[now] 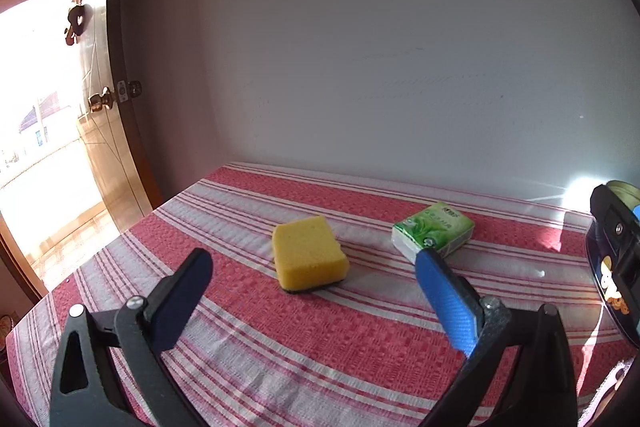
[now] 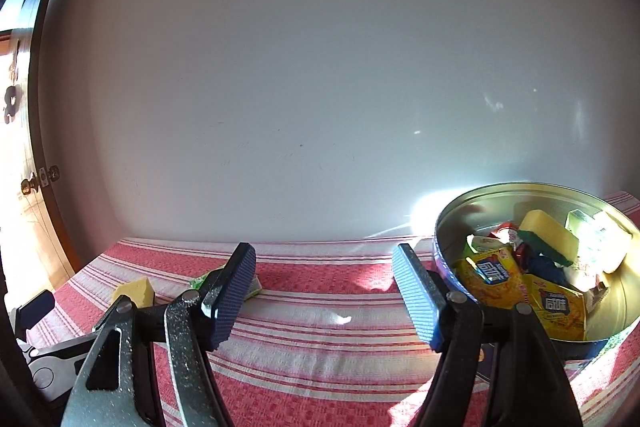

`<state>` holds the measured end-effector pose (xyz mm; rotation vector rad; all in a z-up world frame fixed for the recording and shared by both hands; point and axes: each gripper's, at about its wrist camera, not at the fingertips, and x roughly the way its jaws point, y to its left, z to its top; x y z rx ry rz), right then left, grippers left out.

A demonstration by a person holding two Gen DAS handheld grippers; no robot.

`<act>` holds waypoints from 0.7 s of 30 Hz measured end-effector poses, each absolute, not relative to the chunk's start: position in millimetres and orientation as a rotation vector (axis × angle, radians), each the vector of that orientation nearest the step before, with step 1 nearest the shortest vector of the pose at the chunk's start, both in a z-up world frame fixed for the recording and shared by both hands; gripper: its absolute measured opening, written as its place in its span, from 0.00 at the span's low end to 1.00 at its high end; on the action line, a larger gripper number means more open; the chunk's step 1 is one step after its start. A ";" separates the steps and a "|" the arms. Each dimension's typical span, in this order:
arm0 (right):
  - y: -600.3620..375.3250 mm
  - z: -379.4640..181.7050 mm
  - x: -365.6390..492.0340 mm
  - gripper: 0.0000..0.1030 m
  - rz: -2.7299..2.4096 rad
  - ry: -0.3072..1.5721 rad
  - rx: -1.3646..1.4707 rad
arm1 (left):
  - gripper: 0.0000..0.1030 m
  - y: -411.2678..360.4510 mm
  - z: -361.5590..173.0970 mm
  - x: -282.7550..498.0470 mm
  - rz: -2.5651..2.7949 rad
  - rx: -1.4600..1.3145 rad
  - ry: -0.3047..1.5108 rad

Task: Organize objects
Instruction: 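Move both tools back toward the remaining items on the cloth, then grasp the green tissue pack with the right tool while the left tool grasps the small yellow sponge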

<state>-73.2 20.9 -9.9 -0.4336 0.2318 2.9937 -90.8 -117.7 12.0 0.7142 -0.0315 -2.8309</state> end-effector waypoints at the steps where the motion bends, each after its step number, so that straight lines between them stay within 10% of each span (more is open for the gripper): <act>1: 15.5 -10.1 -78.9 0.71 3.007 0.227 -0.451 | 0.99 -122.6 10.6 -95.4 -2.818 0.730 -0.017; 21: -32.7 -44.8 -210.1 0.71 3.199 0.201 -1.180 | 0.96 -163.1 -31.6 -203.4 -2.595 1.196 0.191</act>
